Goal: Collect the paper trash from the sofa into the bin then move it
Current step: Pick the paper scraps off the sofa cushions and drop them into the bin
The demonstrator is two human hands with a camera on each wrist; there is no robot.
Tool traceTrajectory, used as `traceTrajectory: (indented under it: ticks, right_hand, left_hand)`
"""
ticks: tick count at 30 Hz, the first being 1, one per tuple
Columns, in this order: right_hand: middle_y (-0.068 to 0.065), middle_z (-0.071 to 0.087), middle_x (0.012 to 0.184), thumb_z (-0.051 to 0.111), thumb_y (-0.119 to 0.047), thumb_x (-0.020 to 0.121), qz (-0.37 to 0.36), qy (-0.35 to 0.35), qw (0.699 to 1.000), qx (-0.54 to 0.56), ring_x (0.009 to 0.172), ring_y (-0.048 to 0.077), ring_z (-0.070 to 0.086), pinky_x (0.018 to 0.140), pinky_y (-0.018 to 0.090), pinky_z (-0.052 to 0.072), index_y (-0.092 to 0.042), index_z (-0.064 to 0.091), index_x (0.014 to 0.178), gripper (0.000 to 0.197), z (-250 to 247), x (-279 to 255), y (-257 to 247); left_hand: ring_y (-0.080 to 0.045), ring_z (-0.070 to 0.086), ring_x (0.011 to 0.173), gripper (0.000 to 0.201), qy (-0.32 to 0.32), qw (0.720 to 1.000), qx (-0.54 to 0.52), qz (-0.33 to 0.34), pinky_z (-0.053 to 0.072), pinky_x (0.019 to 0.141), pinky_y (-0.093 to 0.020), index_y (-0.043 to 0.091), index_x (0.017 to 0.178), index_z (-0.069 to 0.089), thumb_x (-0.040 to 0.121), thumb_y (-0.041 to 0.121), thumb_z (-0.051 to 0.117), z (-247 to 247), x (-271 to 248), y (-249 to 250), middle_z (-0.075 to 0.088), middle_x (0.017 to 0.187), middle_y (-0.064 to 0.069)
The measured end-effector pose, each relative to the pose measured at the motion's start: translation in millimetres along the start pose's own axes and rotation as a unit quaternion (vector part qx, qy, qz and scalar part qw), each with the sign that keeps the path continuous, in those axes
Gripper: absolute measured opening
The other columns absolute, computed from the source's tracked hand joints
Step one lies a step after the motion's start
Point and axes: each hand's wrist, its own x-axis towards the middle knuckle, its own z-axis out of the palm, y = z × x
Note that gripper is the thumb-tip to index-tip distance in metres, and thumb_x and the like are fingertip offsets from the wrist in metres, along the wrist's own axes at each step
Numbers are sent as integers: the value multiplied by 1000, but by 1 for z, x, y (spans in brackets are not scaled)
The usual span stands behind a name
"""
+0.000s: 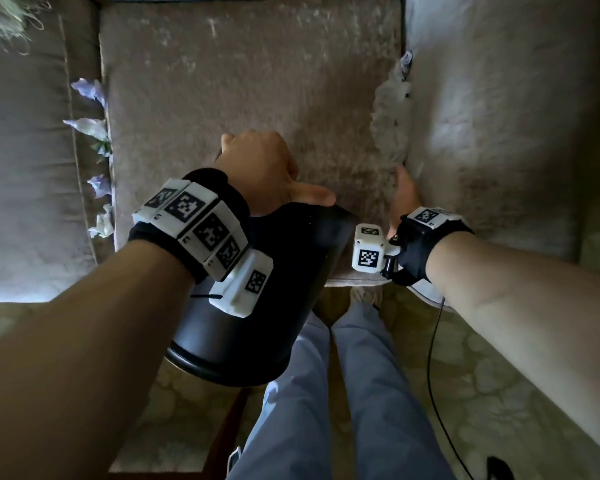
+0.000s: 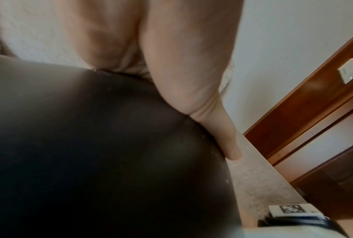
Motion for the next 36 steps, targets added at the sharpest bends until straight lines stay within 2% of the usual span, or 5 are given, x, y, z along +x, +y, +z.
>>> traceTrajectory:
  ticks: [5,18,22,25,36]
  right_hand:
    - [-4,48,146,64,-92,36,-29,10,996,80,139,27,41,112,48,33,-36,43,142,121,-22,112,26]
    - [3,59,135,66,-75,58,-41,33,995,85,125,29,54,110,51,37,-23,59,130,89,-15,62,25]
    - [0,54,114,32,-45,101,-49,36,998,-36,102,15,49,89,29,38,-15,53,107,37,-2,-45,-18]
    - [7,56,133,28,-57,98,-64,49,994,-70,102,21,51,84,36,40,-13,52,133,61,-1,-67,-34]
    - [11,63,75,36,-56,97,92,-261,895,-349,65,25,56,63,31,43,-9,66,77,60,47,-136,-55]
  left_hand:
    - [-18,45,51,74,-2,1000,-17,3,17,111,-51,10,44,34,64,74,66,-1,3,-1,37,44,-1]
    - [-21,52,57,70,2,1000,-20,19,16,110,-48,11,46,35,66,72,66,3,-3,-1,39,46,-1]
    - [-17,46,52,71,-1,999,-7,36,21,108,-46,12,45,37,66,75,62,5,-7,-7,39,46,0]
    - [-21,54,59,71,-7,999,5,42,24,105,-43,11,48,42,66,78,59,5,-11,-10,43,49,-2]
    - [-18,54,58,68,9,999,24,46,27,99,-42,13,48,52,62,79,60,8,-19,-6,48,48,1]
